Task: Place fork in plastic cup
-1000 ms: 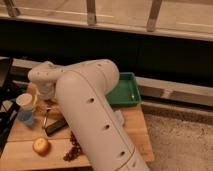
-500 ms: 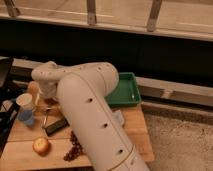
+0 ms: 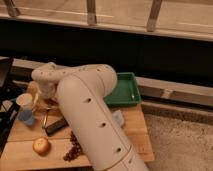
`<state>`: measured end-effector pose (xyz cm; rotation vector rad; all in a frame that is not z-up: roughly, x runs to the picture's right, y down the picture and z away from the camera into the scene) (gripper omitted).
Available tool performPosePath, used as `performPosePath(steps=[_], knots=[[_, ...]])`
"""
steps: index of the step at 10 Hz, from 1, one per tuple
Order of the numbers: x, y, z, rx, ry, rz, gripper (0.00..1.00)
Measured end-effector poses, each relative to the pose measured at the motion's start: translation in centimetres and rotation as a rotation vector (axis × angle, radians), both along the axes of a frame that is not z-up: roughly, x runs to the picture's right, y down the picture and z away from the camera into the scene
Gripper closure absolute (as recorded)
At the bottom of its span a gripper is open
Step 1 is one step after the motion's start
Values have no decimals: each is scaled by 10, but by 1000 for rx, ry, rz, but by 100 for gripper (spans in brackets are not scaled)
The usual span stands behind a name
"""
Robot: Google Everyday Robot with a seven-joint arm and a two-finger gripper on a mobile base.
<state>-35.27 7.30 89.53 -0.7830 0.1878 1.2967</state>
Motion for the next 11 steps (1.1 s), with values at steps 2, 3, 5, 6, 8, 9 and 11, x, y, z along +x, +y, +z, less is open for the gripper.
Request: performPosePath(steps=[2,3,5,6,8,9,11], knots=[[-3,6,3,-10,3,-16,20],[-1,9,5,-18,9,-23,20],[2,15,10,-34,21,-35,20],[3,17,11,-39,27,-43,20],[0,19,13,-43,34,-62,20],[0,18,14,-43,37,-69,20],[0,15,19,-45,44,-81,20]])
